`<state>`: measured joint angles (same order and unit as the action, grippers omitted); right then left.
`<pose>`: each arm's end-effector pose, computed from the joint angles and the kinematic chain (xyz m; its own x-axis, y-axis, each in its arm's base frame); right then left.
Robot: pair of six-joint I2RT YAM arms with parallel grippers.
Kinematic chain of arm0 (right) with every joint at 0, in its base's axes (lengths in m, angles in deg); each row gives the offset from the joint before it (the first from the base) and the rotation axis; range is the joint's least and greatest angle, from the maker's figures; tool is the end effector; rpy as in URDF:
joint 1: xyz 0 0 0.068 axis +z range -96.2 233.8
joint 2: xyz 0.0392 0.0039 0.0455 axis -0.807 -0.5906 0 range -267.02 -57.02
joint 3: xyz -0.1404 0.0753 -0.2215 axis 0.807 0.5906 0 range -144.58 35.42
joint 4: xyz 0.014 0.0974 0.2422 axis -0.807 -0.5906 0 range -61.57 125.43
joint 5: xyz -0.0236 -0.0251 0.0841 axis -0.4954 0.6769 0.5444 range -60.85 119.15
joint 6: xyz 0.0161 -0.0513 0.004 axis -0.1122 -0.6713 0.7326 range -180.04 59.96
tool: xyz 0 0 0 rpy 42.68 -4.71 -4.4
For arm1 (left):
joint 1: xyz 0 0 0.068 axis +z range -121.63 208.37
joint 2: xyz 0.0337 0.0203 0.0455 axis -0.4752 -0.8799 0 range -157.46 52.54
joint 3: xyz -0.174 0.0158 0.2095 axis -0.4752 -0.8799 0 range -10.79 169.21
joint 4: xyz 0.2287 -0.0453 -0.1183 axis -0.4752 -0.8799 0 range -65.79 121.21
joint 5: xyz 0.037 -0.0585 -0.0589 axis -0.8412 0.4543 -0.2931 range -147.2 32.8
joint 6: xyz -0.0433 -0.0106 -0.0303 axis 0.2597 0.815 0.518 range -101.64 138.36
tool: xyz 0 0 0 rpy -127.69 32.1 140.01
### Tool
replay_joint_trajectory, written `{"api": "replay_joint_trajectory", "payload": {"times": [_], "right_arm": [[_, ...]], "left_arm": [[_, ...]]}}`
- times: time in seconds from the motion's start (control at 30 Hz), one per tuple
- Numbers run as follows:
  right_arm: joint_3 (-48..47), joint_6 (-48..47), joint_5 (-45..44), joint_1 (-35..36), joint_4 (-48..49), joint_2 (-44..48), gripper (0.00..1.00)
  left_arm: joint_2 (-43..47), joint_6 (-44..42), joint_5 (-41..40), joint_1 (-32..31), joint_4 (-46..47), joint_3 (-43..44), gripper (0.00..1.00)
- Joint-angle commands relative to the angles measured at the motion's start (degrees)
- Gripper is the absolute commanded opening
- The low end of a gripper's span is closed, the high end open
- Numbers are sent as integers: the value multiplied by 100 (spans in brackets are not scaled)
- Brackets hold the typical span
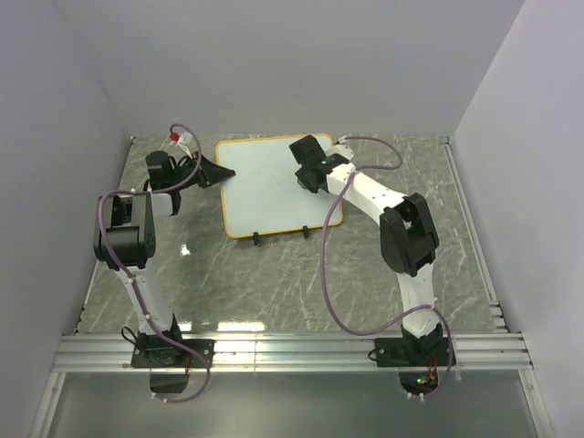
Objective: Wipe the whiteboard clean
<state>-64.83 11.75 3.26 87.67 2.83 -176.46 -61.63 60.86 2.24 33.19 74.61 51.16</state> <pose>0.3958 0.2471 0.2363 -0.4671 0.7158 -0.5191 0.5331 0.6963 0.4806 0.4177 0.0045 0.1834 -0.6565 -0.4002 -0.6395 0.4905 0.4176 -0.7649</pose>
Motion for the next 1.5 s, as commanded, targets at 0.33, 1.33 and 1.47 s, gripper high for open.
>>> {"api": "replay_joint_trajectory", "payload": {"times": [0.33, 1.33, 1.47], "right_arm": [[-1795, 529, 171, 990, -431, -1564, 0], [937, 310, -179, 770, 17, -203, 0], [779, 125, -302, 771, -150, -45, 0]], "left_arm": [[-158, -1183, -618, -165, -499, -61, 0], [-71, -1271, -714, -201, -578, -78, 0], [70, -1393, -767, -253, -543, -227, 0]]}}
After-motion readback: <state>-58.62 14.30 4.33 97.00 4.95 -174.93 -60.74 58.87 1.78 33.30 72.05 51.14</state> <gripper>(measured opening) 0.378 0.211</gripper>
